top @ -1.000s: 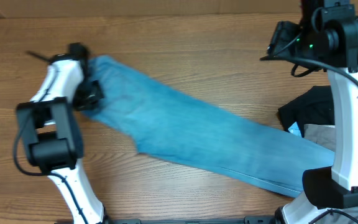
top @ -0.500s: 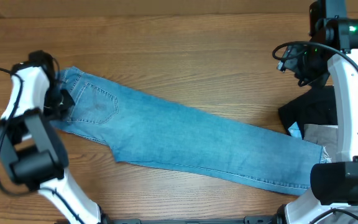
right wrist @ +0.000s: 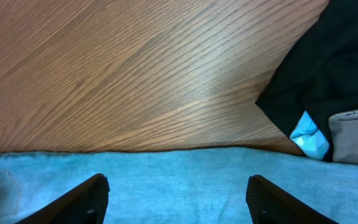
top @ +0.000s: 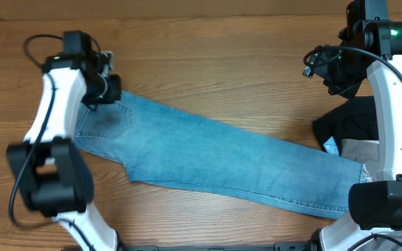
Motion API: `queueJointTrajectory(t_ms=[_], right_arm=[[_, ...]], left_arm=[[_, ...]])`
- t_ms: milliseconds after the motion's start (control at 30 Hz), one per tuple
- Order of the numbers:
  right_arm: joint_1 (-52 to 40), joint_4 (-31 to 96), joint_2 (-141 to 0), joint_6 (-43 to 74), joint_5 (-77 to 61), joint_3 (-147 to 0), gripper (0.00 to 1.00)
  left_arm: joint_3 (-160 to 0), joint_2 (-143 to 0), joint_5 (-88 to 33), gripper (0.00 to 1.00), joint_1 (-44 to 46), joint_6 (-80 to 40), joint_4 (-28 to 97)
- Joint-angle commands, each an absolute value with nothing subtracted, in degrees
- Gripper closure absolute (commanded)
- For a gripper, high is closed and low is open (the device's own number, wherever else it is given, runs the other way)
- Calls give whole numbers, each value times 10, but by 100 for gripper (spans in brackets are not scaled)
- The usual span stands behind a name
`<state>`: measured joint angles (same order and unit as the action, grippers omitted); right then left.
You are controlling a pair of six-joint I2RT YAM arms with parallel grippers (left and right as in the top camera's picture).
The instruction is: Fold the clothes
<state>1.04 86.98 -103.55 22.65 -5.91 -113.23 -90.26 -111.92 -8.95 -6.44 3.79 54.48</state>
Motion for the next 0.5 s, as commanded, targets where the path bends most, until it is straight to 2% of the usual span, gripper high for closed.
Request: queueJointTrajectory(t_ms=[0,233,333,467], right_arm=[[10,866,-1023,223,-72,-1133,25],[10,861,-1023,223,-72,-1133,25],[10,856,-1023,223,-71,-1133,24],[10,858,-1023,223,-58,-1132,24]], left_arm=[[-894,-1199,-77,96,-69,81,523],[-894,-1281,95,96,-118,20,474],[-894,-1295,159,96,-177,-45,477],[-894,-1293,159,96,-279,-69,486]])
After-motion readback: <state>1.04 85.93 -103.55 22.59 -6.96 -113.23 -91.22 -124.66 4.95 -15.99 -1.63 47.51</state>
